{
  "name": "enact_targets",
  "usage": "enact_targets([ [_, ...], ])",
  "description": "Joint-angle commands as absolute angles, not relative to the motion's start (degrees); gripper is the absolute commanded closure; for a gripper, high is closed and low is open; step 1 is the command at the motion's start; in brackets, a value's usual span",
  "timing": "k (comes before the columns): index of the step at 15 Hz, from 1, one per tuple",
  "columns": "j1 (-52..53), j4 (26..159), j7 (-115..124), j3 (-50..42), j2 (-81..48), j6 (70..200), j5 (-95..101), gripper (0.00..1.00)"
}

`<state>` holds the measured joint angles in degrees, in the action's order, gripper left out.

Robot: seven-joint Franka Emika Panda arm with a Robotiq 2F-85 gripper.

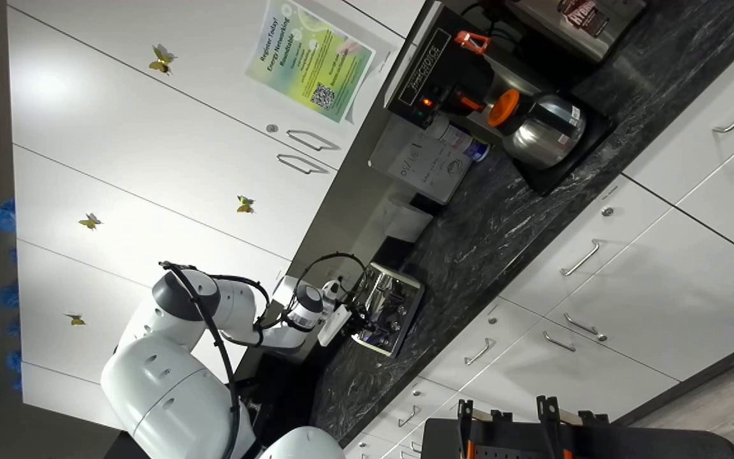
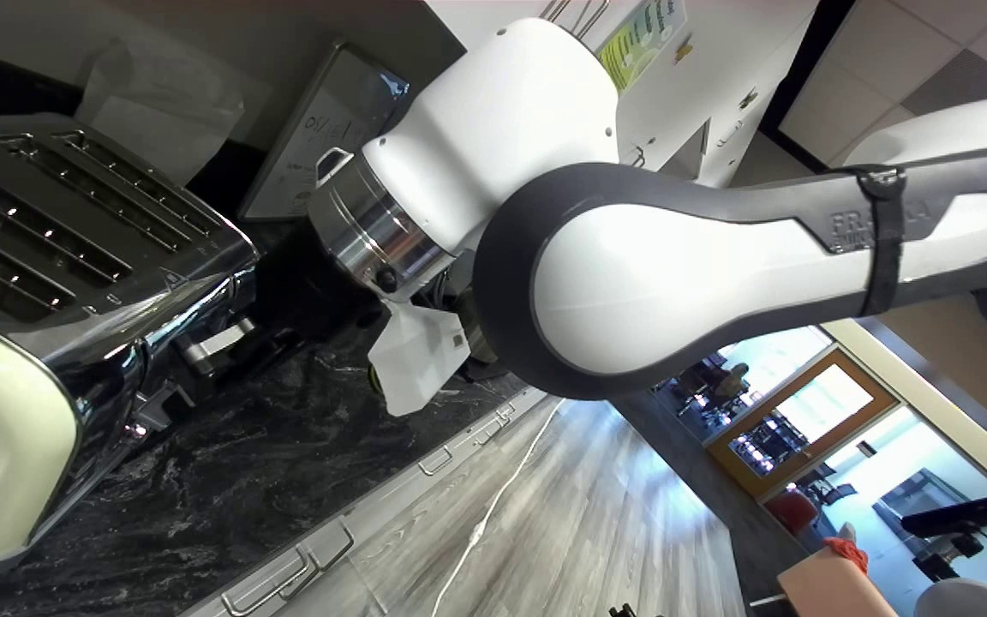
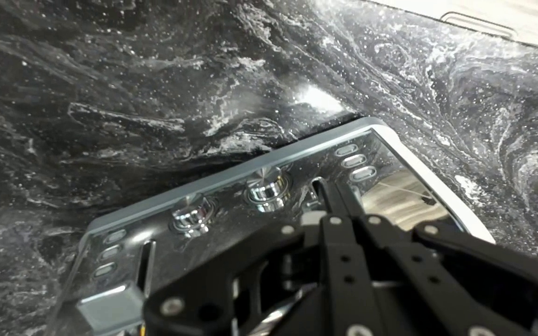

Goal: Press the toaster press handle downwards

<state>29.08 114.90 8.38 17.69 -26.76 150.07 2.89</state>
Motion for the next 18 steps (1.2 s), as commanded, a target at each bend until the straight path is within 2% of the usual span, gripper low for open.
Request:
enact_targets([
  [1,28.2,112.5,7.3,18.0,-29.1,149.3,2.1,1.0],
  [18,25.7,98.1,2.1,18.8,-42.5,140.9,-3.7,1.0],
])
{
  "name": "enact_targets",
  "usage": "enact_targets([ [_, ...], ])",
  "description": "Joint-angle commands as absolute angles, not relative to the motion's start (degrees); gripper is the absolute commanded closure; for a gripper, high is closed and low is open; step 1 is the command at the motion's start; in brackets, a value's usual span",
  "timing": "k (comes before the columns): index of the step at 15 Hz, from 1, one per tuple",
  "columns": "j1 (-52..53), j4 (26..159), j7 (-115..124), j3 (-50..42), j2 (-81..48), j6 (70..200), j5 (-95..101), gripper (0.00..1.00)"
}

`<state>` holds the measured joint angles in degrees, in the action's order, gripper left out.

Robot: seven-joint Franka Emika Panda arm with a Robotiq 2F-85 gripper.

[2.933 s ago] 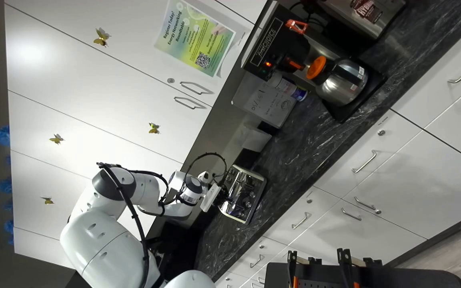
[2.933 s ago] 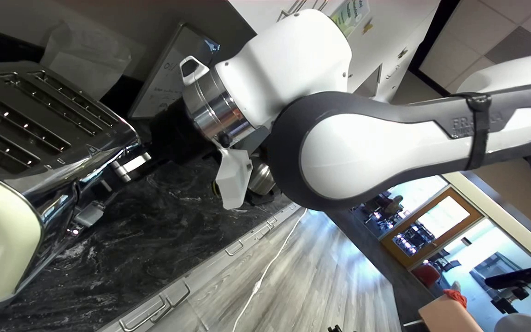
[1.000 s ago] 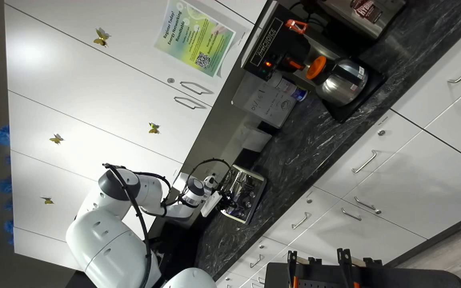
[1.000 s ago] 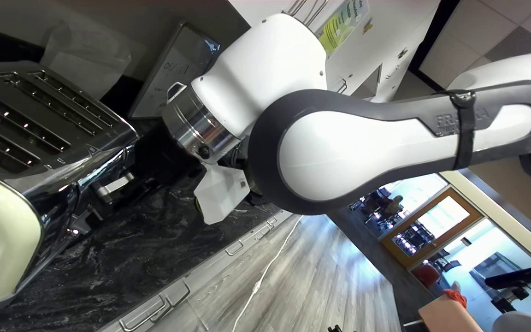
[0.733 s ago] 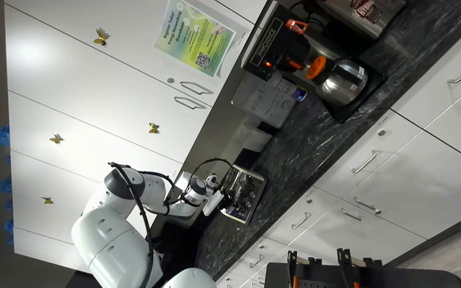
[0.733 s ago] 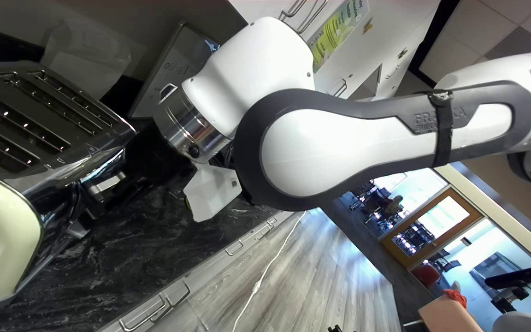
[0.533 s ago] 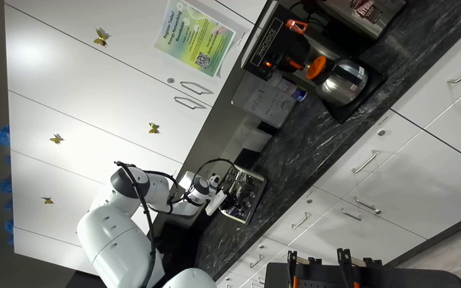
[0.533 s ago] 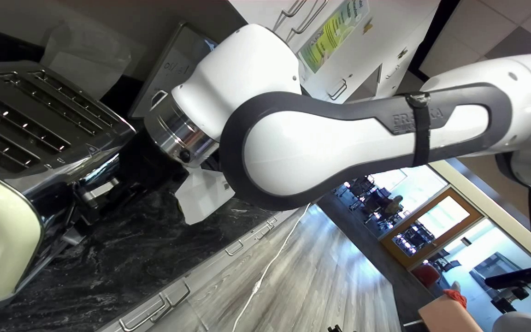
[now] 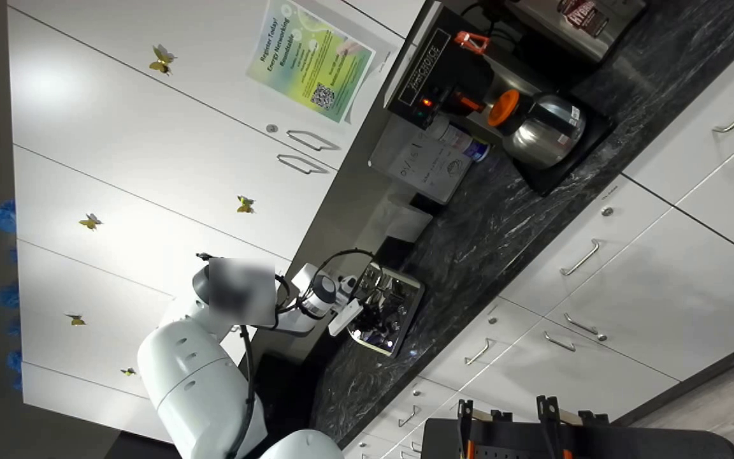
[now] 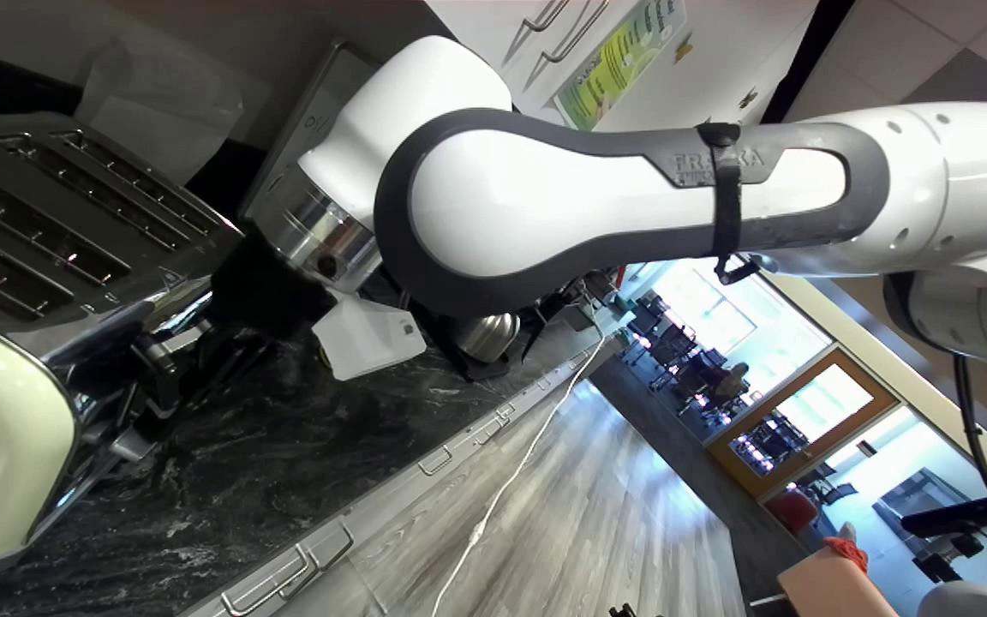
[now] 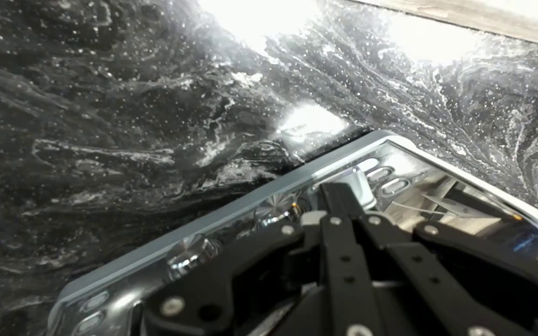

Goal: Press the toaster press handle downwards

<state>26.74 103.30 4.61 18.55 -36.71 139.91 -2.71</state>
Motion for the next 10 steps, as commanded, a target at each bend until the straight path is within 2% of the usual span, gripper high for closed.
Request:
enact_targets([
  [1,25.7,97.6,1.8,18.7,-43.0,140.6,-3.9,1.0],
  [10,26.0,98.0,0.4,18.4,-43.6,142.9,-4.2,1.0],
])
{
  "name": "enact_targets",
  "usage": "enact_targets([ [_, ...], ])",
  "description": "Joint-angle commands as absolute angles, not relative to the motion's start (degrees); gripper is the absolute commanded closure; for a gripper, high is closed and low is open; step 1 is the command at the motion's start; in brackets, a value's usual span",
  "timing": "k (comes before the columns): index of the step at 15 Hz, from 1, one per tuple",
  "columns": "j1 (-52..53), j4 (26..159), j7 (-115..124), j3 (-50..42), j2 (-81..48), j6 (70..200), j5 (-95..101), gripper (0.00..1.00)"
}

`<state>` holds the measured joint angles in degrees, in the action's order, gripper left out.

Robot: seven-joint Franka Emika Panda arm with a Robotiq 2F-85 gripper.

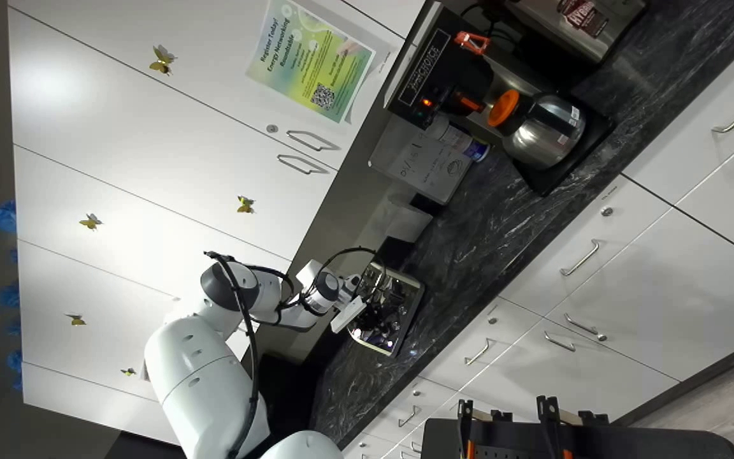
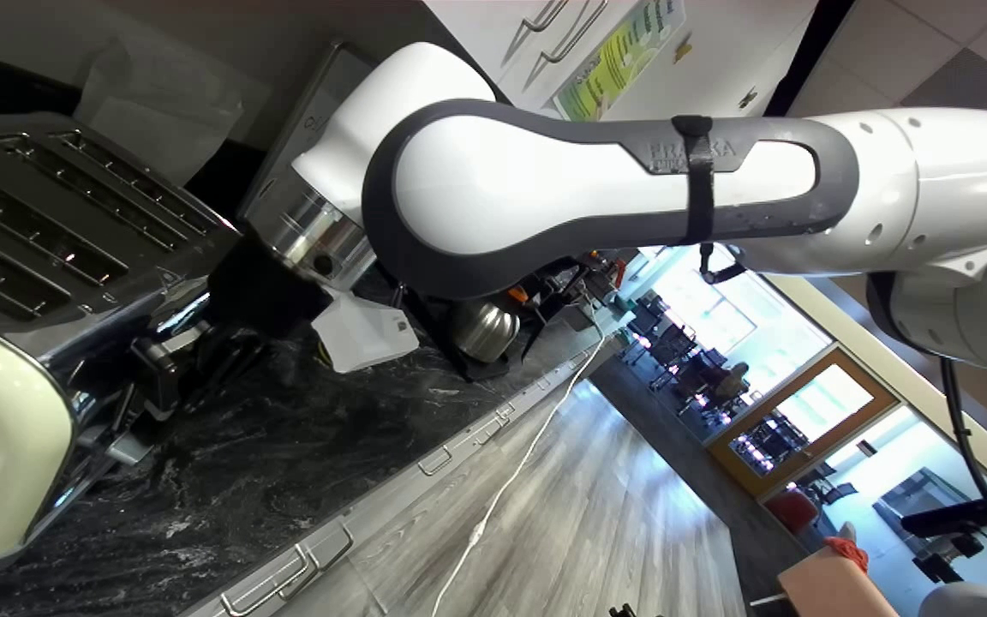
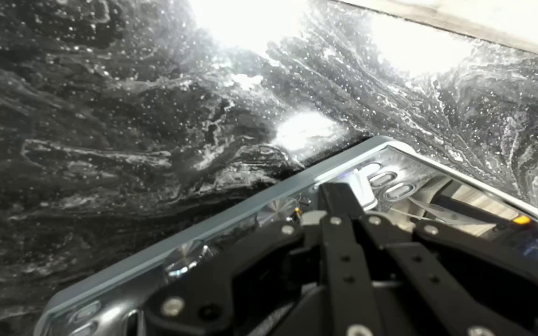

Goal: Press the toaster press handle downwards

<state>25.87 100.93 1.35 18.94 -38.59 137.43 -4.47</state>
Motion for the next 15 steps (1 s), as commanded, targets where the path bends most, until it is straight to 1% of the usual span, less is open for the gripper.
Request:
enact_targets([
  [1,26.0,98.1,0.5,18.4,-43.6,142.3,-4.3,1.0],
  [11,26.8,97.0,0.2,18.1,-46.1,143.7,-3.6,1.0],
  [15,27.3,103.7,3.5,18.7,-36.5,145.1,-3.9,1.0],
])
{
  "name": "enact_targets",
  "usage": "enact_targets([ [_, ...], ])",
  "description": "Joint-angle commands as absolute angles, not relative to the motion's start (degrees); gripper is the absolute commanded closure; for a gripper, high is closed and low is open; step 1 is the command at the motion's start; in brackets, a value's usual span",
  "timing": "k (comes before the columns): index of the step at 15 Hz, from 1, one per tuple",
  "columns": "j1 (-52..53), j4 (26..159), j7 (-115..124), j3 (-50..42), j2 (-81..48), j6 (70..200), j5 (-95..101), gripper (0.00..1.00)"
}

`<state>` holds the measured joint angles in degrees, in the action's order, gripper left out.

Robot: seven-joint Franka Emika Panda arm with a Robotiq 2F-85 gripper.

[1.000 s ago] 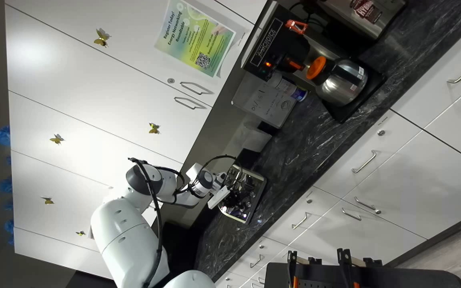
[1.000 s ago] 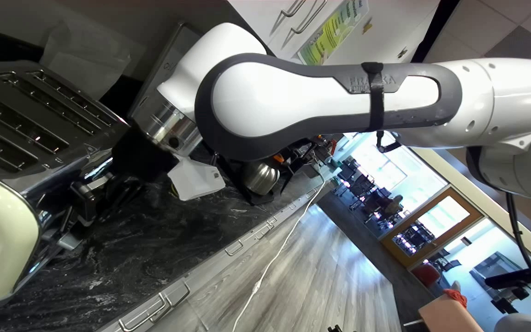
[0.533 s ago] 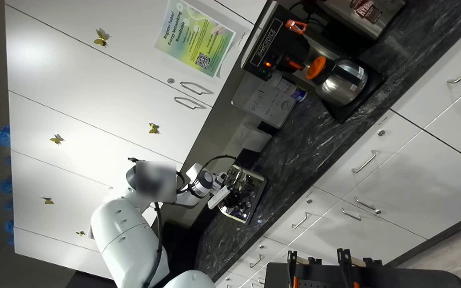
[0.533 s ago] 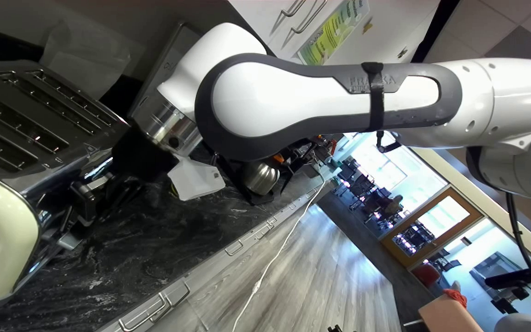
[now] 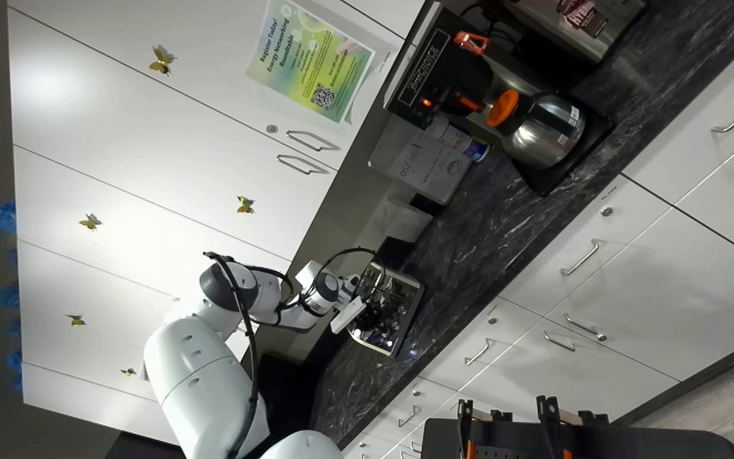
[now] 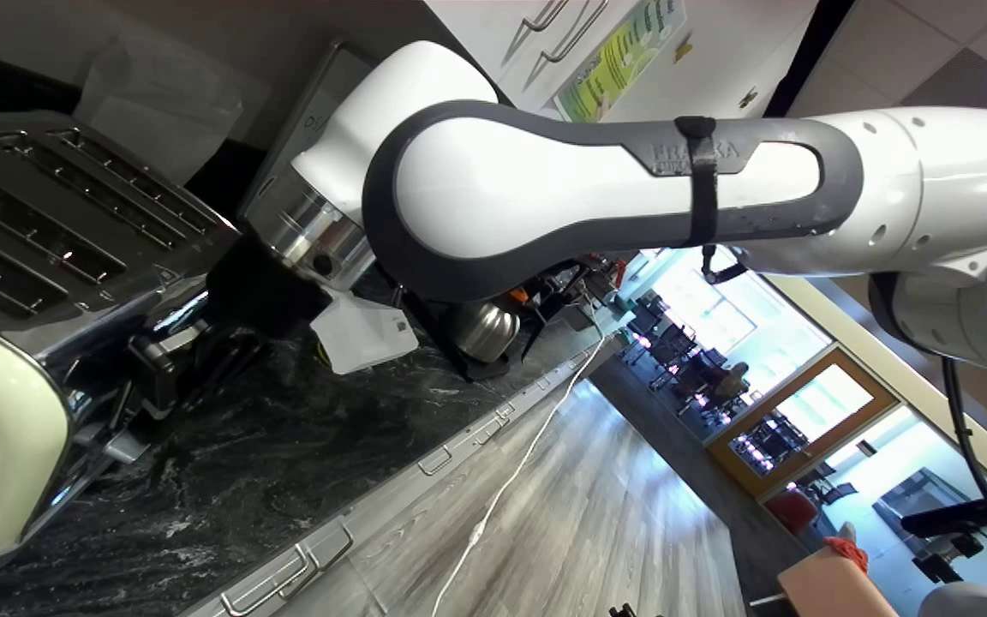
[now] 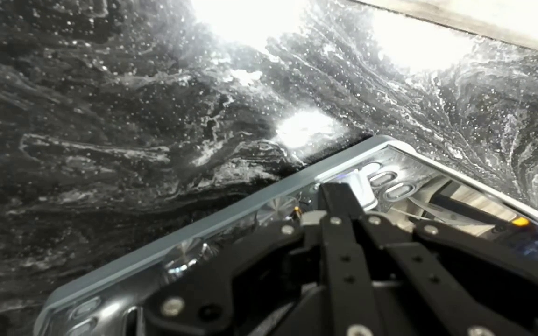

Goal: Press the toaster press handle downwards

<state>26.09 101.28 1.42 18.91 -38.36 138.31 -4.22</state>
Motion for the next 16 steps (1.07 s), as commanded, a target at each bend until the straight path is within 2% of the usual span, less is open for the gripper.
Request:
enact_targets([
  [1,27.5,105.9,4.8,19.0,-33.6,144.7,-4.2,1.0],
  [8,31.4,120.6,15.9,18.6,-15.6,147.7,-1.5,1.0],
  [16,31.0,126.0,18.0,21.1,-4.5,145.1,-0.2,1.0],
])
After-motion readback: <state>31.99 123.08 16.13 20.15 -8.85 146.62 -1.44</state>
